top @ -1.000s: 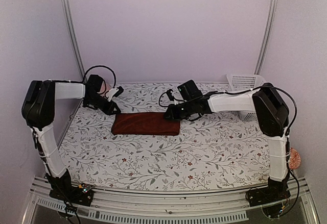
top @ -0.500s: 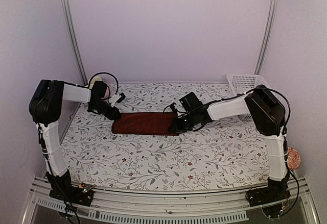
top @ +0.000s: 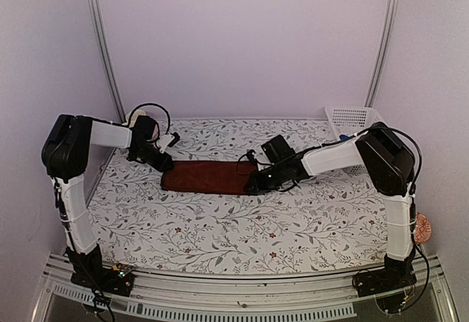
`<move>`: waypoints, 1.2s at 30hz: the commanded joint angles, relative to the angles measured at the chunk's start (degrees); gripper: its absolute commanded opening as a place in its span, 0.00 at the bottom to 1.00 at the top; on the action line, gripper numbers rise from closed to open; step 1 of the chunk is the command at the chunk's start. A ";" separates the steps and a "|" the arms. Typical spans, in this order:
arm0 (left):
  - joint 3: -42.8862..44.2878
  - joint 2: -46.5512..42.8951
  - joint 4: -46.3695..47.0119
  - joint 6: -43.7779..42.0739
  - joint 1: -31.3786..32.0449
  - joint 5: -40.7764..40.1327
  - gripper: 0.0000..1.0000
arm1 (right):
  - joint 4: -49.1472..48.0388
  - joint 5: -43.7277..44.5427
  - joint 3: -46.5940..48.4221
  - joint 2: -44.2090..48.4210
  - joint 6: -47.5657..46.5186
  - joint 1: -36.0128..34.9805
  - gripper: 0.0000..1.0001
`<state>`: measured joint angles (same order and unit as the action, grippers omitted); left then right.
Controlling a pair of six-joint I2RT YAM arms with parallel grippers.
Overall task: Roll the towels
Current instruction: Smooth out the towel at the center of the board.
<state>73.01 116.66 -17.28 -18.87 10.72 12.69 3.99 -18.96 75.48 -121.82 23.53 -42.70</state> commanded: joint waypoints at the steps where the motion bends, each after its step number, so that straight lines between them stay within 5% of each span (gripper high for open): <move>1: -0.19 -1.50 -2.95 0.42 -0.53 -2.21 0.34 | 6.97 -2.67 2.07 0.34 -2.60 -1.83 0.13; 5: 3.02 -3.40 -5.50 0.74 -0.46 -0.22 0.53 | 7.77 -3.09 6.21 2.87 -3.09 -1.96 0.14; 10: 7.21 -8.61 -8.15 0.21 0.66 3.07 0.61 | 11.07 4.44 13.80 3.45 -2.82 -1.37 0.22; 22: -2.33 -10.14 -6.70 -5.15 14.35 6.44 0.54 | 11.75 7.16 29.26 -10.69 -0.45 2.65 0.08; 36: -4.18 -4.55 -5.60 -4.52 15.97 2.52 0.48 | 9.79 5.69 32.53 -19.69 1.61 4.11 0.05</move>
<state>69.82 111.04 -23.07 -22.70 26.37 15.57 13.89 -12.67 106.63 -139.37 24.34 -38.72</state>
